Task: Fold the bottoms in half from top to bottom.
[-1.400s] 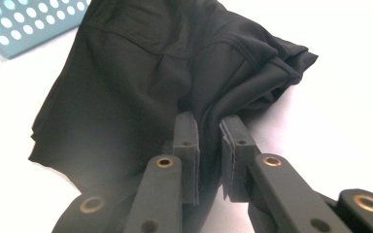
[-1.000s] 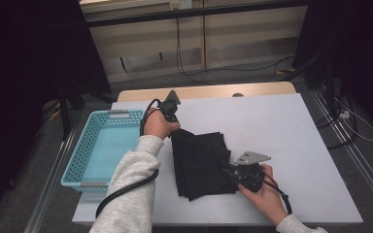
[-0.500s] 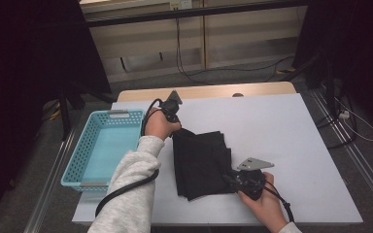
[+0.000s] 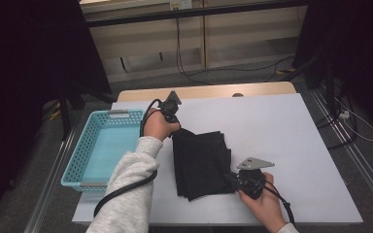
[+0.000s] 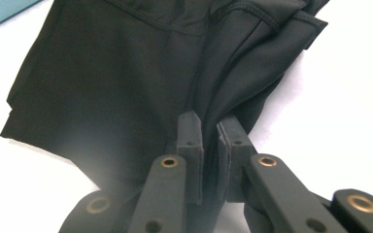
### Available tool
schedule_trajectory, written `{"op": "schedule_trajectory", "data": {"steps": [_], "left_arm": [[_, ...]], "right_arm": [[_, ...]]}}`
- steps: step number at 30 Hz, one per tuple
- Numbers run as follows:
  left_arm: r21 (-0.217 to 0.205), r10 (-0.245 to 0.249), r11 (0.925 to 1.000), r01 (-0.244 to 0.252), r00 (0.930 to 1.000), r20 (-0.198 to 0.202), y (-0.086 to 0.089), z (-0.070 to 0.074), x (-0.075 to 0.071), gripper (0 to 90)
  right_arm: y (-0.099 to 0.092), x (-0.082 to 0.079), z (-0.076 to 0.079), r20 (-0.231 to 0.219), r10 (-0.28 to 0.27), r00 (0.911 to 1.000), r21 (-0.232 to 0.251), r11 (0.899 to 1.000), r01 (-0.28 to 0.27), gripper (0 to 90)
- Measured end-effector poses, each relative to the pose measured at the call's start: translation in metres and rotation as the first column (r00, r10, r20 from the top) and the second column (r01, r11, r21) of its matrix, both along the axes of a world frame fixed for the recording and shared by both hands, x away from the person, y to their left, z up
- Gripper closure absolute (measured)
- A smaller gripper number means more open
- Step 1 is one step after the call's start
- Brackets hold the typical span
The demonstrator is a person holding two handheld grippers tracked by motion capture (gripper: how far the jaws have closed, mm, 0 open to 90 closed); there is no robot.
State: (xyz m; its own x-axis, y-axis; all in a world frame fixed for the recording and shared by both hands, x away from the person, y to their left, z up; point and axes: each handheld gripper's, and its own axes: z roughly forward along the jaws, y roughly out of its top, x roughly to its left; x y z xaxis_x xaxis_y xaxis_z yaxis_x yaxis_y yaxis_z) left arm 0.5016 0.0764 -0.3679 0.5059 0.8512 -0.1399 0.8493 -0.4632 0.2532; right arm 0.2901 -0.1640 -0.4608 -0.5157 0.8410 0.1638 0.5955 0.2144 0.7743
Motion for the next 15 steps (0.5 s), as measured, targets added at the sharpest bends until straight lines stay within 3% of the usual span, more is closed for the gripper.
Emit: {"op": "schedule_trajectory", "data": {"steps": [13, 15], "left_arm": [[-0.015, -0.005, 0.9999, 0.005, 0.9999, 0.012, 0.004, -0.004, -0.001, 81.5], [-0.014, -0.002, 0.9999, 0.002, 1.0, 0.009, 0.003, -0.005, -0.002, 81.4]], "right_arm": [[-0.011, 0.001, 0.013, 0.026, -0.019, 0.9995, 0.016, 1.0, 0.018, 82.4], [-0.012, 0.003, 0.012, 0.011, -0.019, 0.9998, 0.021, 1.0, 0.019, 81.8]]}}
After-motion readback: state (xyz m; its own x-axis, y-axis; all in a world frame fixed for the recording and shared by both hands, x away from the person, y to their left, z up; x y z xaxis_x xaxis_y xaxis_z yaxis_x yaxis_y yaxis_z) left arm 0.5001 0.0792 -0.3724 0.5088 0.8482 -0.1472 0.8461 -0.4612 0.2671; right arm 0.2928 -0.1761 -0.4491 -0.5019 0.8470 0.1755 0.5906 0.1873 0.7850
